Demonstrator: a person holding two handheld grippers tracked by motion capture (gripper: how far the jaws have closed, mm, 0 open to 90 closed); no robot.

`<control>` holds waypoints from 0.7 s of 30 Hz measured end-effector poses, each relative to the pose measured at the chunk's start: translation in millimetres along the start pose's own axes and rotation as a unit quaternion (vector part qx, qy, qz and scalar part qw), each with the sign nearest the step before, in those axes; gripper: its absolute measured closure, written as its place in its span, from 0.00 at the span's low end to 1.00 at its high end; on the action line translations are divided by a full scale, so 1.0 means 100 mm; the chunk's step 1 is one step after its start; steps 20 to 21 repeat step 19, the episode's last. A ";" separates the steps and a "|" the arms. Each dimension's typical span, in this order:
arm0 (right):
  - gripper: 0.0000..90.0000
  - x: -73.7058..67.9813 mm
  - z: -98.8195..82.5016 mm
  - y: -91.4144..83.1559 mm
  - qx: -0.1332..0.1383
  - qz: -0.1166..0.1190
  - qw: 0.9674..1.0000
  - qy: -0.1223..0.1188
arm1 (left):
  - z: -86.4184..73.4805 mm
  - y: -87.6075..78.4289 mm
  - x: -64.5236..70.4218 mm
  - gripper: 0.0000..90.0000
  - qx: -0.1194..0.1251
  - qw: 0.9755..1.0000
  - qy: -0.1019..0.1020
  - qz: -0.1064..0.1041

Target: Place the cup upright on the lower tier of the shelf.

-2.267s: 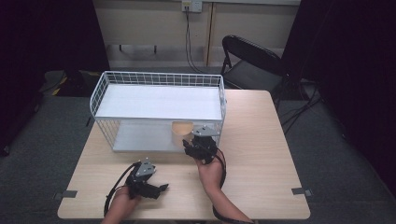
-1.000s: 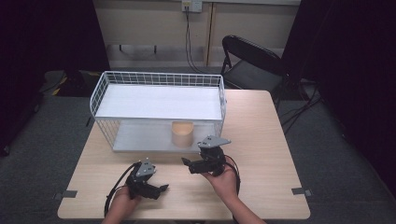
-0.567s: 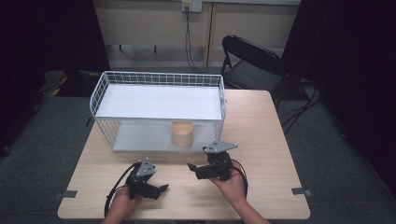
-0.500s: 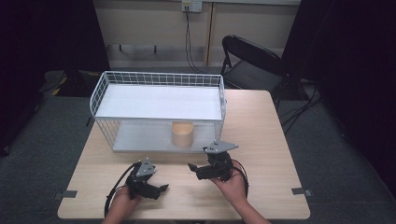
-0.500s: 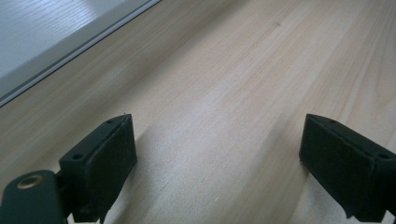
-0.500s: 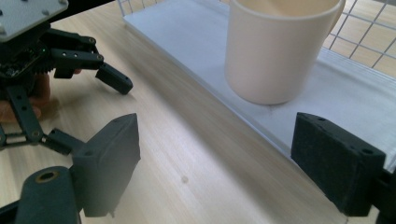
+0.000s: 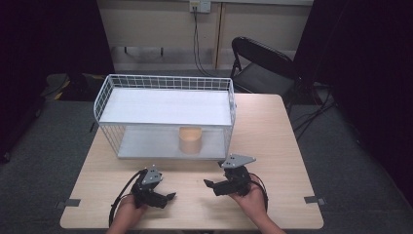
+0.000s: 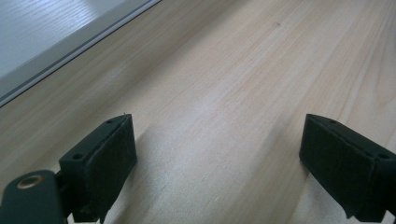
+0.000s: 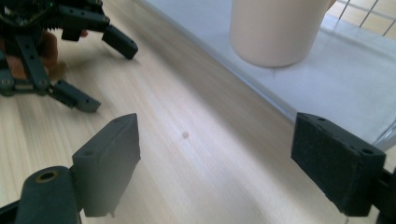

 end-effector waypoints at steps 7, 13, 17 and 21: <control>0.17 0.03 -0.18 0.00 -0.011 -0.002 1.000 -0.002 | 0.00 0.00 0.00 0.12 0.000 1.000 0.000 0.000; 0.17 0.06 -0.32 0.02 -0.022 0.003 1.000 0.006 | 0.00 0.00 0.00 0.11 0.000 1.000 0.001 0.001; 0.17 0.05 -0.39 0.06 -0.033 0.006 0.999 0.002 | 0.00 0.00 0.00 0.11 0.000 1.000 -0.002 0.002; 0.17 0.05 -0.40 0.06 -0.034 0.006 0.999 -0.001 | 0.00 0.00 0.00 0.11 0.000 1.000 -0.002 0.002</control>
Point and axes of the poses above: each handheld gripper's, and its own axes: y roughly forward along the jaws, z roughly out of its top, x roughly to its right, the point moved 9 cm from there along y, roughly forward along the jaws, and after that the axes turned 2 degrees about y, right-handed, at the moved point
